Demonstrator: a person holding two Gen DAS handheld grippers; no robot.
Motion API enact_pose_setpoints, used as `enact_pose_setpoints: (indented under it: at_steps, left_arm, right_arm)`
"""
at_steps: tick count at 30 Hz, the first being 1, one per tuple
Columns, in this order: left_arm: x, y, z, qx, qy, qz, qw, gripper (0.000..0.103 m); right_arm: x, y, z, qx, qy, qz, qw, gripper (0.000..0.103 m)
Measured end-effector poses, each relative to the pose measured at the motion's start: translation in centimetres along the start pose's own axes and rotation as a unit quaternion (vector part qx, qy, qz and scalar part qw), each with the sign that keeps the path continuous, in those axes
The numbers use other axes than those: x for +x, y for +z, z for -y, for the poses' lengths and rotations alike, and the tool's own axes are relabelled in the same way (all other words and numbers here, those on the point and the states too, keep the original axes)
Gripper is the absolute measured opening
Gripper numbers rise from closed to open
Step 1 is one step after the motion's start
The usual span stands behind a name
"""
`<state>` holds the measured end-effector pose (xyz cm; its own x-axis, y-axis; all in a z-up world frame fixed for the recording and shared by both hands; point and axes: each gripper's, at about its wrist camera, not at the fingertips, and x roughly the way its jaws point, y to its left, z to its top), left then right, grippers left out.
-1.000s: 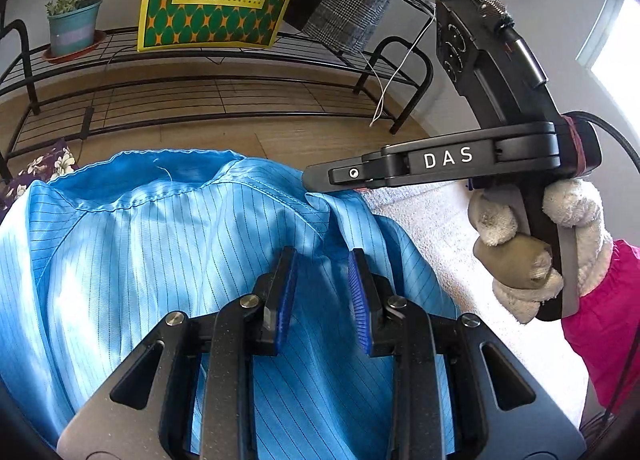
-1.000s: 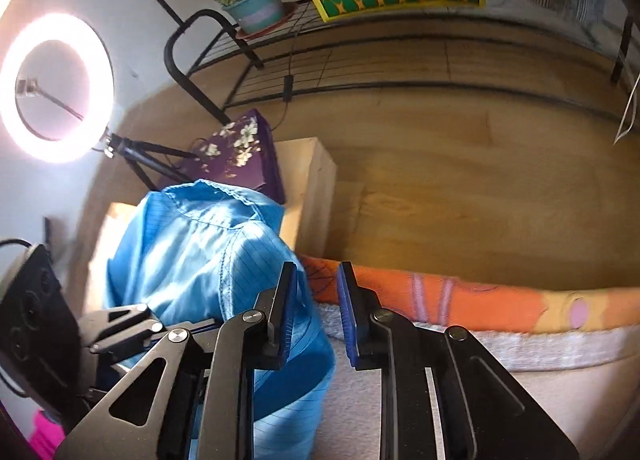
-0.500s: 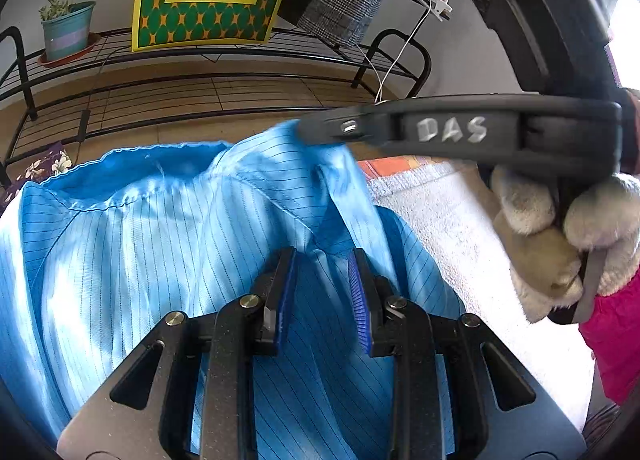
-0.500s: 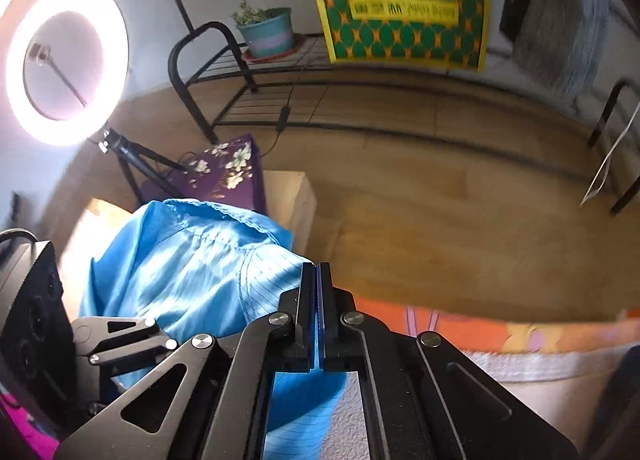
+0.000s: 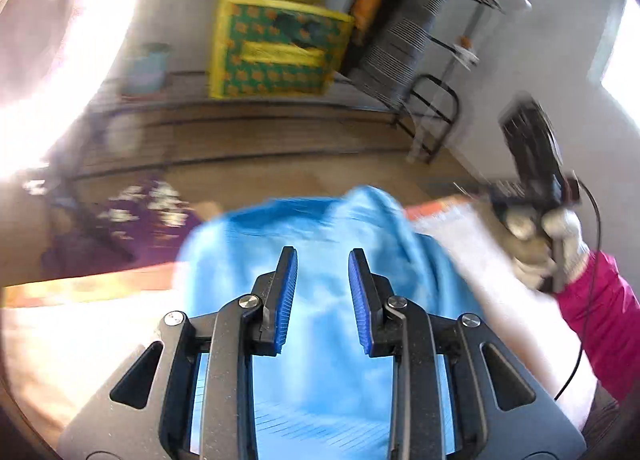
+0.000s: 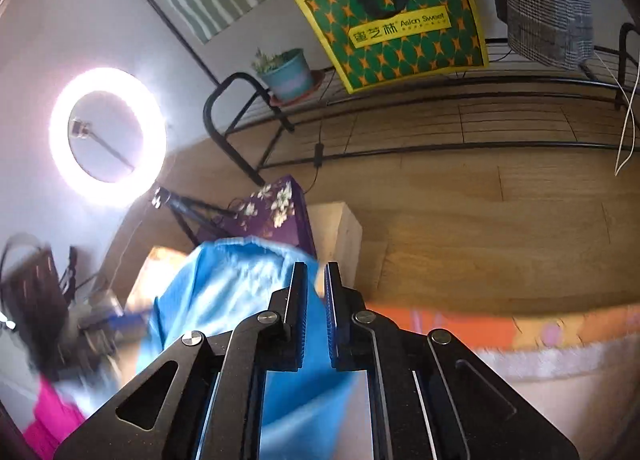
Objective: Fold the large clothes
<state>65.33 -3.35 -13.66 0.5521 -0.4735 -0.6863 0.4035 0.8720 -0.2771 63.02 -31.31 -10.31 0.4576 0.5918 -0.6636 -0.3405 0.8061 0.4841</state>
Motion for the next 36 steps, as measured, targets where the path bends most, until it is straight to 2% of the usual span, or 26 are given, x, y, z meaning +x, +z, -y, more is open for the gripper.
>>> enact_pose_setpoints:
  at_steps: [2,5,6,8,10,13,15,17,18,20,21,23,26,27,28,29,30,32,34,36]
  left_arm:
    - [-0.9,-0.2,-3.0,-0.026,0.023,0.003,0.9994,0.026]
    - [0.0,-1.1,-6.1,-0.069,0.011,-0.016,0.9974,0.026]
    - [0.6,-1.3,-6.4,-0.072,0.01,-0.022,0.9971,0.026]
    - [2.5,-1.9,-6.7,-0.067,0.019,-0.04,0.9967,0.033]
    - [4.1,-2.1,-6.7,-0.064,0.033,-0.051,0.9961,0.051]
    - [6.3,-1.7,-6.9,-0.072,0.036,-0.055,0.9952,0.053]
    - [7.5,-1.3,-7.2,-0.08,0.037,-0.063,0.9941,0.054]
    - [8.7,-0.8,-7.7,-0.088,0.034,-0.07,0.9931,0.054]
    - [9.2,-0.6,-8.0,-0.092,0.032,-0.074,0.9925,0.054]
    - [10.2,-0.4,-8.3,-0.098,0.017,-0.088,0.9911,0.054]
    - [10.8,-0.3,-8.3,-0.098,0.008,-0.101,0.99,0.054]
    - [11.1,0.0,-8.0,-0.086,0.016,-0.097,0.9913,0.054]
    - [11.7,0.2,-7.7,-0.084,0.023,-0.096,0.9915,0.052]
    - [11.9,0.2,-7.4,-0.081,0.022,-0.094,0.992,0.042]
    - [12.0,0.1,-7.1,-0.072,0.03,-0.09,0.9929,0.028]
    - [12.1,0.1,-6.8,-0.064,0.039,-0.085,0.9936,0.022]
    - [12.3,0.0,-6.5,-0.058,0.045,-0.079,0.9942,0.009]
    - [12.2,0.1,-6.3,-0.058,0.045,-0.067,0.995,0.003]
    - [11.1,0.2,-6.0,-0.07,0.035,-0.043,0.996,0.0]
    - [9.4,0.4,-6.0,-0.082,0.023,-0.017,0.9963,0.0]
  right_arm:
    - [0.3,-1.4,-0.3,-0.01,0.023,-0.021,0.999,0.007]
    - [1.8,-2.3,-1.4,-0.03,0.013,-0.039,0.999,0.007]
    - [2.6,-2.4,-1.7,-0.031,0.013,-0.045,0.998,0.007]
    - [4.5,-2.4,-2.3,-0.03,0.007,-0.059,0.998,0.007]
    - [6.0,-2.3,-2.9,-0.044,-0.015,-0.072,0.996,0.007]
    - [7.5,-2.2,-3.5,-0.057,-0.043,-0.078,0.994,0.007]
    - [7.2,-1.6,-3.5,-0.055,-0.046,-0.081,0.994,0.007]
    - [6.1,-1.0,-3.2,-0.058,-0.036,-0.061,0.996,0.008]
    - [5.4,-0.7,-2.9,-0.058,-0.035,-0.046,0.997,0.012]
    - [4.6,-0.3,-2.0,-0.049,-0.04,-0.019,0.998,0.051]
    - [4.4,0.0,-1.3,-0.039,-0.035,-0.006,0.999,0.057]
    - [5.4,0.3,-0.5,-0.022,-0.009,-0.02,1.0,0.06]
    - [7.8,0.4,-0.3,-0.016,-0.012,-0.053,0.998,0.059]
    - [8.5,0.2,-0.5,-0.017,-0.011,-0.059,0.998,0.06]
    - [8.8,0.1,-0.7,-0.021,-0.01,-0.061,0.998,0.059]
    - [9.1,-0.1,-1.2,-0.029,-0.007,-0.059,0.998,0.052]
    - [9.2,-0.3,-1.7,-0.039,-0.007,-0.057,0.998,0.046]
    - [9.4,-0.7,-2.5,-0.057,-0.01,-0.059,0.997,0.007]
    - [8.8,-1.0,-3.2,-0.074,-0.028,-0.047,0.996,0.006]
    - [7.7,-1.1,-3.8,-0.08,-0.025,-0.031,0.996,0.003]
